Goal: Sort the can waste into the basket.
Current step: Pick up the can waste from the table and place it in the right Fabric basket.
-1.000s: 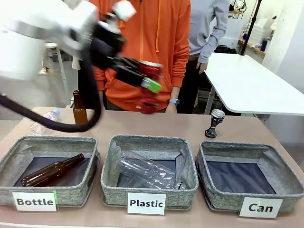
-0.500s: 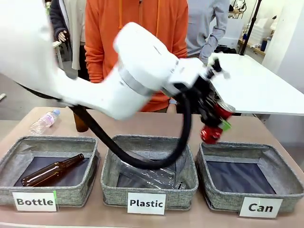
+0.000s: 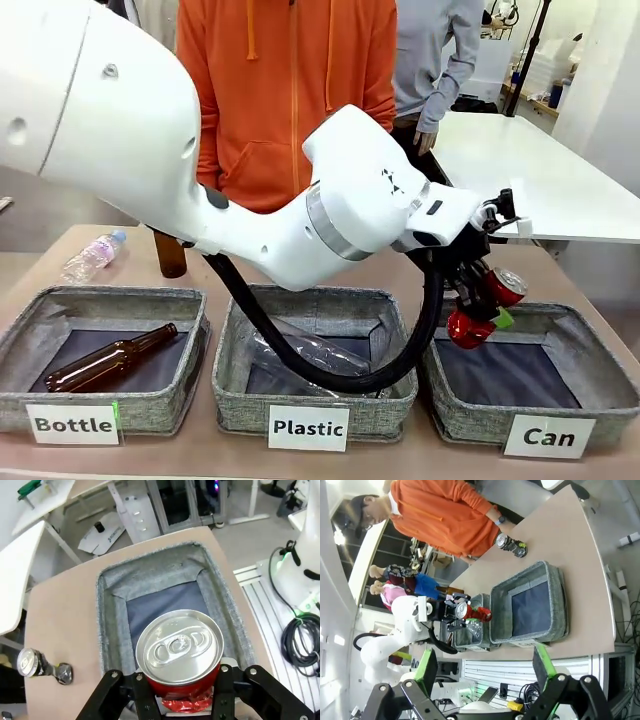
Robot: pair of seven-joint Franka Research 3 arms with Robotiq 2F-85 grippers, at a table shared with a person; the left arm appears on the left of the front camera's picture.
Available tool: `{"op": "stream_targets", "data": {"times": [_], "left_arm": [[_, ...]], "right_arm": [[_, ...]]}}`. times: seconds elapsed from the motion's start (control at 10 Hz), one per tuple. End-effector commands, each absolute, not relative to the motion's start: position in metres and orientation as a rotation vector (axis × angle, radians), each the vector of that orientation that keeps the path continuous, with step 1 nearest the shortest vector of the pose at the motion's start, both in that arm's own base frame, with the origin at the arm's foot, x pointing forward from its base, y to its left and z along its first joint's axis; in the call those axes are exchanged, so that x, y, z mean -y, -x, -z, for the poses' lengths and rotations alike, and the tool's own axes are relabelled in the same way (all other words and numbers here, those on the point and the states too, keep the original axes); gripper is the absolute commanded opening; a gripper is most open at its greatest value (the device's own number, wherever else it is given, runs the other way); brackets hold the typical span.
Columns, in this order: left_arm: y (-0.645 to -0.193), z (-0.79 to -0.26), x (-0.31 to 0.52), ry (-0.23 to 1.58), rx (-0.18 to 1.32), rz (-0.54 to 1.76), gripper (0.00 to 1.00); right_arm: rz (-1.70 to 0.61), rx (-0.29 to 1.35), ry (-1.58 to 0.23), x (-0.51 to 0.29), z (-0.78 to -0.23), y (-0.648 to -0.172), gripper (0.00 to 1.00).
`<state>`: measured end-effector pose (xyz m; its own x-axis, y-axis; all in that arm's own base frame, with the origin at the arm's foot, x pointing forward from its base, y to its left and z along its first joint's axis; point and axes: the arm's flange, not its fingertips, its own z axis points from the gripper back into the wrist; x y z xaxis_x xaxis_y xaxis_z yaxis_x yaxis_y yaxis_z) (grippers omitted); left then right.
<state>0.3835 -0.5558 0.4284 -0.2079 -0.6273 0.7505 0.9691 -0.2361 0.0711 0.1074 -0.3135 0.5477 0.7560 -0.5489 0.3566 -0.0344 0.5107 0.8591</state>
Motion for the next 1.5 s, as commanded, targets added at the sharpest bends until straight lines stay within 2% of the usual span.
{"op": "stream_targets", "data": {"times": [0.0,0.2,0.3,0.4,0.5,1.1,1.4], "left_arm": [[-0.386,-0.435,0.561,0.694,0.669,1.707,0.0],[-0.386,-0.433,0.561,0.698,0.661,1.702,0.0],[-0.387,-0.433,0.561,0.712,0.668,1.692,0.66],[-0.387,-0.434,0.562,0.732,0.672,1.682,0.88],[-0.386,-0.434,0.561,0.746,0.672,1.687,1.0],[-0.392,-0.446,0.549,0.769,0.651,1.652,1.0],[-0.385,-0.495,0.48,0.811,0.476,1.503,1.0]], "right_arm": [[0.376,0.715,-1.005,0.314,-0.546,-0.1,1.0],[0.376,0.715,-1.005,0.314,-0.546,-0.1,1.0],[0.376,0.715,-1.005,0.314,-0.546,-0.1,1.0],[0.376,0.715,-1.005,0.314,-0.546,-0.1,1.0],[0.376,0.715,-1.005,0.314,-0.546,-0.1,1.0],[0.376,0.715,-1.005,0.314,-0.546,-0.1,1.0],[0.346,0.647,-1.034,0.305,-0.545,-0.126,1.0]]}}
